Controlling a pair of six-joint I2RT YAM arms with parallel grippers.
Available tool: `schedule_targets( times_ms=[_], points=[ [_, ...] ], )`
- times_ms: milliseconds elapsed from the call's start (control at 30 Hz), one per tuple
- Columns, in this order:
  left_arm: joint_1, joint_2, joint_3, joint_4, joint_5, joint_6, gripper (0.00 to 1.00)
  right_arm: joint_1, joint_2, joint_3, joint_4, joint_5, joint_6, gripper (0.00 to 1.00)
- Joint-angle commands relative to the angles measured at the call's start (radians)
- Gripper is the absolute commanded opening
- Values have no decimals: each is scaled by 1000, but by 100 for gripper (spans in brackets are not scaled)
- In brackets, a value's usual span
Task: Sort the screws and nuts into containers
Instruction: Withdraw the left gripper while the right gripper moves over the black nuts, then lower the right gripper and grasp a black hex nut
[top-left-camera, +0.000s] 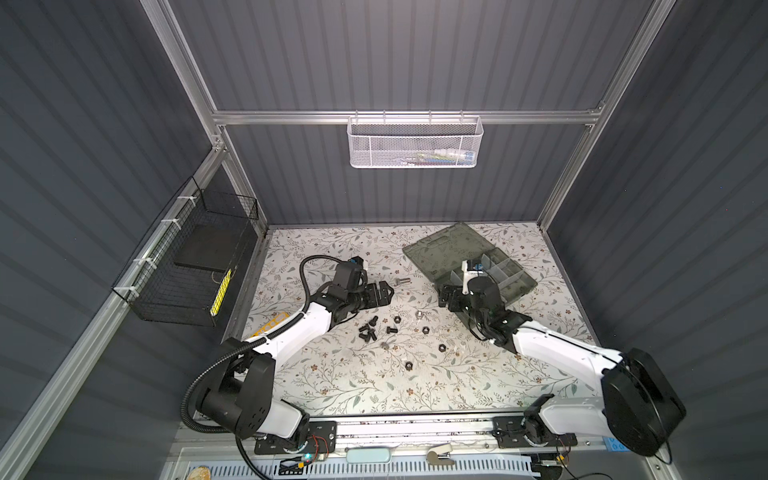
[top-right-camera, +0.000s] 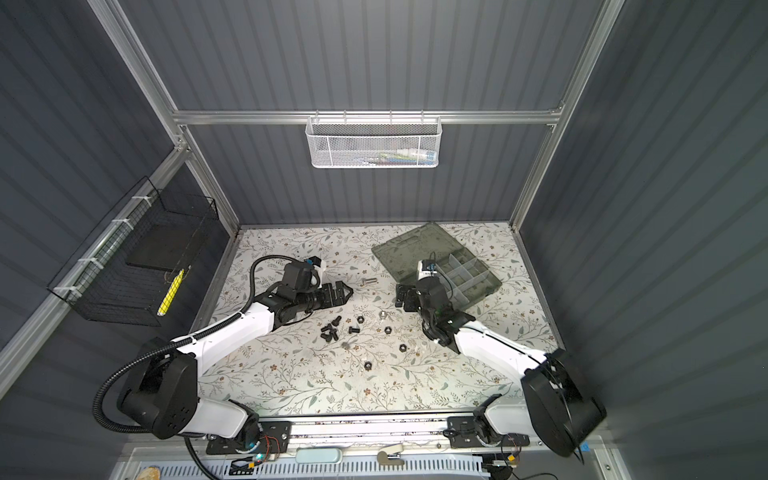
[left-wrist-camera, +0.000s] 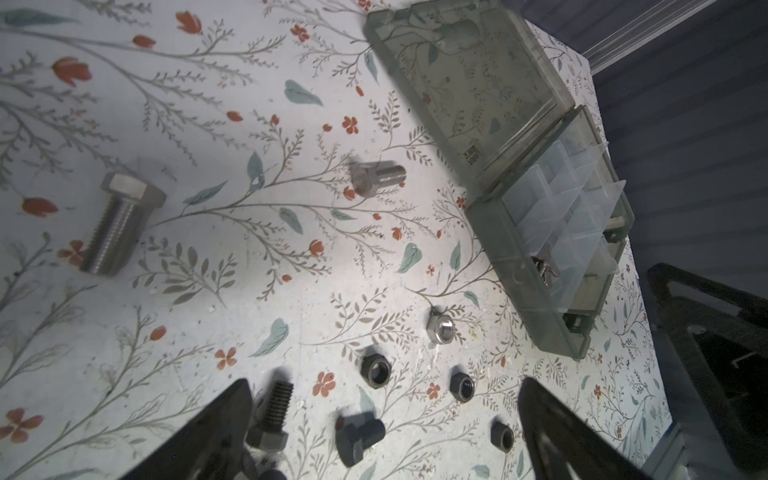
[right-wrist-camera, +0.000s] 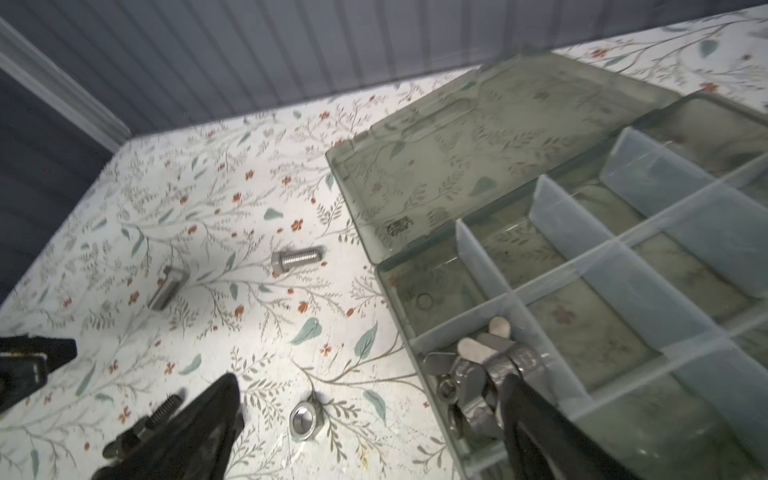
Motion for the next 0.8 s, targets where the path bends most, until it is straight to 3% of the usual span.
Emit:
schedule_targets(
  times_ms=[0,167,433,767],
  points=[
    [53,-72,-72,90,89,-20,100,26,89,83,-104,-64,-48,92],
    [131,-131,-159,116,124,24,100,60,235,203,-226,-78,-76,87],
    [146,-66,-207,199,178,123,100,75,337,292,-337,-134,-80,86],
    [147,51,-252,400,231,104,100,77,362,239,-375,-186,7,80]
  ],
)
